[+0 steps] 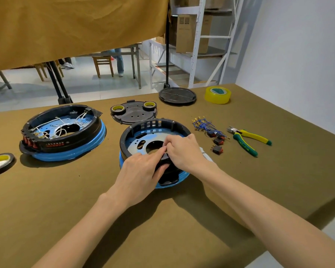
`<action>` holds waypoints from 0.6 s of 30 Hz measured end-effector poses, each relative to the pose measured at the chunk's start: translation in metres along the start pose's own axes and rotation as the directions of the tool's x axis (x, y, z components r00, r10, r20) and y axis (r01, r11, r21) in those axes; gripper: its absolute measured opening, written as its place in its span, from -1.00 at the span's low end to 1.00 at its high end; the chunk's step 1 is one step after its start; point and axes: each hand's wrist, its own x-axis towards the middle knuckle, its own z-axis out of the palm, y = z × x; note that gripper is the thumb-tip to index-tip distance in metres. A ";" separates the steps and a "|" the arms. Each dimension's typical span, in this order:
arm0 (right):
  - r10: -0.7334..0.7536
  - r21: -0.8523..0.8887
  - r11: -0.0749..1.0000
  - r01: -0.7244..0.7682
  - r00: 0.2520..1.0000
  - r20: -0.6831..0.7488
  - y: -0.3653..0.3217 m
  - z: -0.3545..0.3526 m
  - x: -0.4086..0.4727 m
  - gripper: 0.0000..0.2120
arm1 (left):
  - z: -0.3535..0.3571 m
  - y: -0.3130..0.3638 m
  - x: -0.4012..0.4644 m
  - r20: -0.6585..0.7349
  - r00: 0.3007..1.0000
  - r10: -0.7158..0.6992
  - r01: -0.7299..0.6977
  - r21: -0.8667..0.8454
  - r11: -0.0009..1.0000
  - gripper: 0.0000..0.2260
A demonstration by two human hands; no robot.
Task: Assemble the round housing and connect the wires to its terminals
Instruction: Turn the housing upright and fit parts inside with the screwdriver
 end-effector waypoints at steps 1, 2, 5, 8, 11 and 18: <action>-0.001 -0.013 1.000 0.001 1.000 0.003 0.000 0.000 0.000 -0.69 | 0.000 0.000 0.000 -0.008 1.000 0.001 -0.001 0.005 1.000 -0.53; 0.000 -0.022 1.000 0.000 1.000 0.005 0.000 0.000 0.000 -0.69 | 0.000 0.000 0.000 -0.015 1.000 0.002 -0.002 0.011 1.000 -0.54; 0.010 -0.045 0.999 -0.009 1.000 0.005 -0.003 -0.004 0.001 -0.69 | -0.002 0.002 0.001 -0.022 1.000 0.001 -0.001 0.017 1.000 -0.55; 0.007 -0.095 0.995 -0.005 1.000 0.012 -0.007 -0.007 -0.001 -0.70 | -0.004 0.003 0.001 -0.006 1.000 -0.001 0.001 0.012 1.000 -0.53; -0.017 -0.128 0.992 0.016 1.000 -0.008 -0.009 -0.010 -0.003 -0.73 | -0.004 0.002 0.002 -0.006 1.000 0.011 -0.011 0.038 0.999 -0.52; -0.011 -0.110 0.994 0.011 1.000 -0.002 -0.012 -0.014 -0.005 -0.79 | -0.006 0.001 0.002 0.014 1.000 0.026 -0.026 0.035 0.999 -0.54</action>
